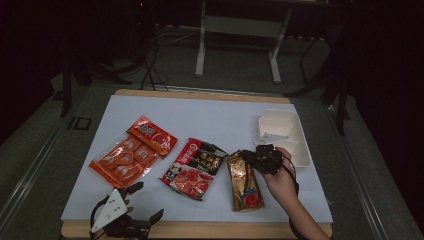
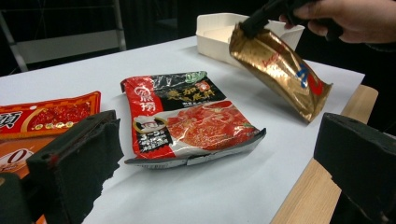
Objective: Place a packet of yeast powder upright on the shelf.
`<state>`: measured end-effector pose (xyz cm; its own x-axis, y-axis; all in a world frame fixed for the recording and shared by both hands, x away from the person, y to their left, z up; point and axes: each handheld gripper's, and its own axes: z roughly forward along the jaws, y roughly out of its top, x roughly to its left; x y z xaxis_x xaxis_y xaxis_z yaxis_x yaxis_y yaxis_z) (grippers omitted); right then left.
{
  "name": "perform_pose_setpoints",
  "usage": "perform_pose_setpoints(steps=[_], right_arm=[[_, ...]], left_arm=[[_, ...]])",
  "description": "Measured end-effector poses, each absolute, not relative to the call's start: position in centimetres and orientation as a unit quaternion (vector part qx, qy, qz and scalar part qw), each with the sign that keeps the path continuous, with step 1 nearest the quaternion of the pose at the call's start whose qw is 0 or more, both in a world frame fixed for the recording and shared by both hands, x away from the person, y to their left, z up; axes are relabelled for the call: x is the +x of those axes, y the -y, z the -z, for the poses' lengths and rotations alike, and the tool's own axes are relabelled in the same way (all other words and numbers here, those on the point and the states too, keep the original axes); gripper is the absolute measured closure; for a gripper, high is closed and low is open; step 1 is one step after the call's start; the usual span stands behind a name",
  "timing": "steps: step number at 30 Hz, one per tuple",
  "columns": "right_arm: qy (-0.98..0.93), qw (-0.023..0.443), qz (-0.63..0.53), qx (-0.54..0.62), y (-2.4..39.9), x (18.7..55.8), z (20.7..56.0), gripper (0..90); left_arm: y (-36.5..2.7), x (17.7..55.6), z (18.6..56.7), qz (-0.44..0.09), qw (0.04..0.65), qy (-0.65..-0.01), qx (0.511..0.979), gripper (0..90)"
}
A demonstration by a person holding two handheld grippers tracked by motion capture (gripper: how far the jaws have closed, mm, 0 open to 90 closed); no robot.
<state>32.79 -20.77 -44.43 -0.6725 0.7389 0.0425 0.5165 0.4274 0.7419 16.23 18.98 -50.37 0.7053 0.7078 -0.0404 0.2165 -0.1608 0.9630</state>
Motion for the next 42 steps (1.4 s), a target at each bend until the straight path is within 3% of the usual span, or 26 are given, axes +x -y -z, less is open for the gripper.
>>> perform_pose_setpoints(steps=[25,32,42], right_arm=[[-0.787,0.193,-0.458,0.366,21.9,34.5,36.8,86.0],[-0.760,0.232,-0.477,0.375,24.1,36.2,34.0,85.9],[-0.745,0.259,-0.472,0.394,27.2,38.8,32.5,85.9]], left_arm=[[-19.1,16.1,50.4,-0.218,0.564,-0.320,0.729,1.1],[-19.3,16.0,50.5,-0.217,0.563,-0.324,0.728,1.2],[-19.4,15.7,50.6,-0.218,0.562,-0.333,0.725,1.1]])
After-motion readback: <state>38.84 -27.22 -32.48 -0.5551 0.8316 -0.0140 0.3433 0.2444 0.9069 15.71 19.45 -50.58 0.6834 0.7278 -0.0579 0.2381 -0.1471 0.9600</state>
